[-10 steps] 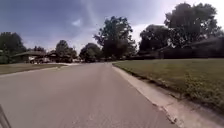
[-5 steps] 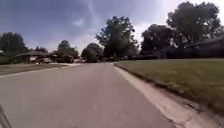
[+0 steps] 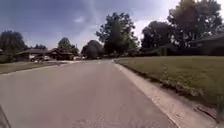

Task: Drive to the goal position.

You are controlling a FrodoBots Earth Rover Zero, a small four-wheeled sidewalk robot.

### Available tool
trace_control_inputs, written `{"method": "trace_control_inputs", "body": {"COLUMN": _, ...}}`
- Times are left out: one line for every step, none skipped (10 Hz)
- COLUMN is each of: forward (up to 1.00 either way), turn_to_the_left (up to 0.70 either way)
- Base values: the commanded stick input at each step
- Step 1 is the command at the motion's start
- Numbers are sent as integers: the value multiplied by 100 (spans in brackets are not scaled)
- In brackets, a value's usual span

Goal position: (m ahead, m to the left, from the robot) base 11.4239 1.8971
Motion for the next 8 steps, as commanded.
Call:
{"method": "trace_control_inputs", "body": {"forward": 70, "turn_to_the_left": 3}}
{"method": "trace_control_inputs", "body": {"forward": 70, "turn_to_the_left": 3}}
{"method": "trace_control_inputs", "body": {"forward": 70, "turn_to_the_left": 3}}
{"method": "trace_control_inputs", "body": {"forward": 70, "turn_to_the_left": 3}}
{"method": "trace_control_inputs", "body": {"forward": 70, "turn_to_the_left": 3}}
{"method": "trace_control_inputs", "body": {"forward": 70, "turn_to_the_left": 3}}
{"method": "trace_control_inputs", "body": {"forward": 70, "turn_to_the_left": 3}}
{"method": "trace_control_inputs", "body": {"forward": 70, "turn_to_the_left": 3}}
